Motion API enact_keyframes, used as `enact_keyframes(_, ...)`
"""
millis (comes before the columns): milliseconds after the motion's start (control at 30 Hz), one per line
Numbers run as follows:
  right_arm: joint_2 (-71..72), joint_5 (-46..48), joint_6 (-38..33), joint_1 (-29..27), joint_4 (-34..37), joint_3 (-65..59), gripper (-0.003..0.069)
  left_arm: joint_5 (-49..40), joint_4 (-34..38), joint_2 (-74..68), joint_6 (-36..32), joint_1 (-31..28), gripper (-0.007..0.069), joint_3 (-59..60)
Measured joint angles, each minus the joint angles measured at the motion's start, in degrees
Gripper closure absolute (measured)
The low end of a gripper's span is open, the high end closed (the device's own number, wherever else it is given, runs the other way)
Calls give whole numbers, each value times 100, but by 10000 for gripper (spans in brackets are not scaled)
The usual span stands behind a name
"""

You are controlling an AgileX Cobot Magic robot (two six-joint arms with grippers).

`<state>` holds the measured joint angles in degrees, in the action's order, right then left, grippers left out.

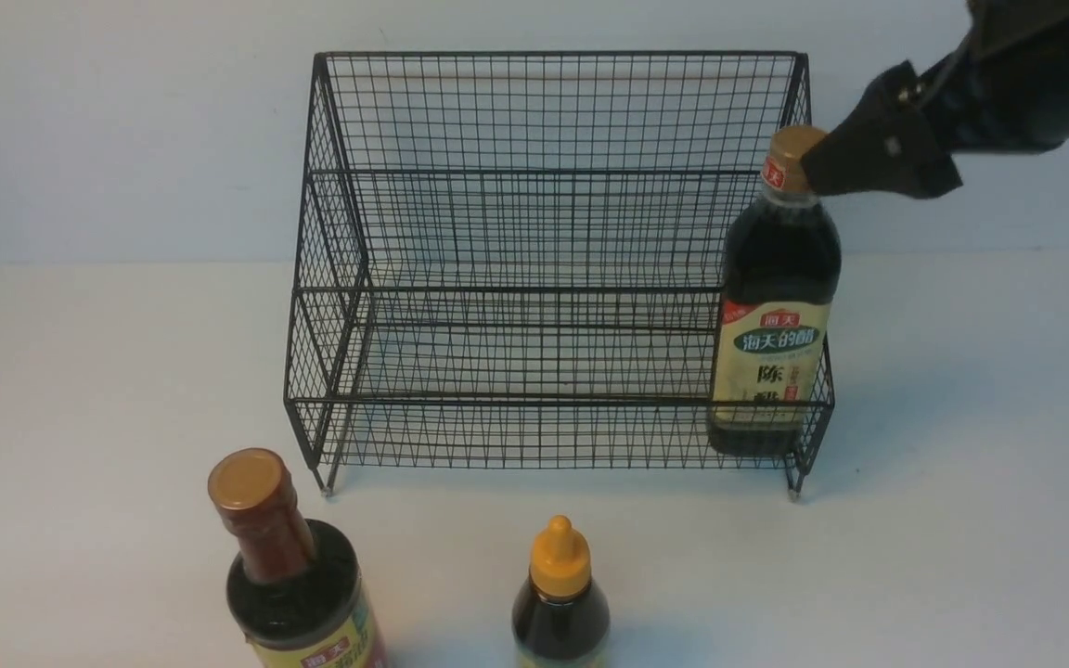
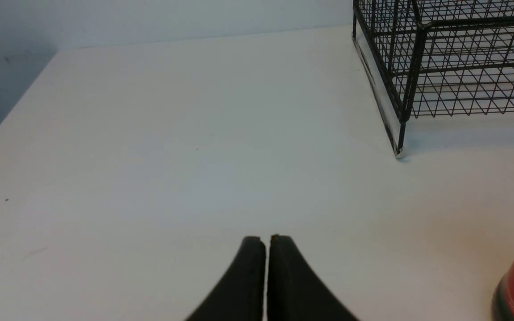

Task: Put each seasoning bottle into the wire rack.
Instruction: Use the right arm to put the condiment bottle back on the shelf, then use the left arm to grab the condiment bottle closest to it

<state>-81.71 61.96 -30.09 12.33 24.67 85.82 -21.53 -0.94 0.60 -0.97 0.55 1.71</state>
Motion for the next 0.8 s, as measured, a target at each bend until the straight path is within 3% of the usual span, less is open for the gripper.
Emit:
enact_keyframes(200, 869, 842, 110, 0, -219, 0, 85, 0, 0, 0, 0, 0, 629, 0)
enact_keyframes(433, 2288, 1098, 938, 0, -591, 4, 172, -5, 0, 0, 0, 0, 629, 0)
enact_keyframes(700, 3783, 1133, 1850, 0, -921, -158, 392, -5, 0, 0, 0, 0, 629, 0)
enact_keyframes(800, 4676, 1138, 2023, 0, -921, -841, 549, -5, 0, 0, 0, 0, 629, 0)
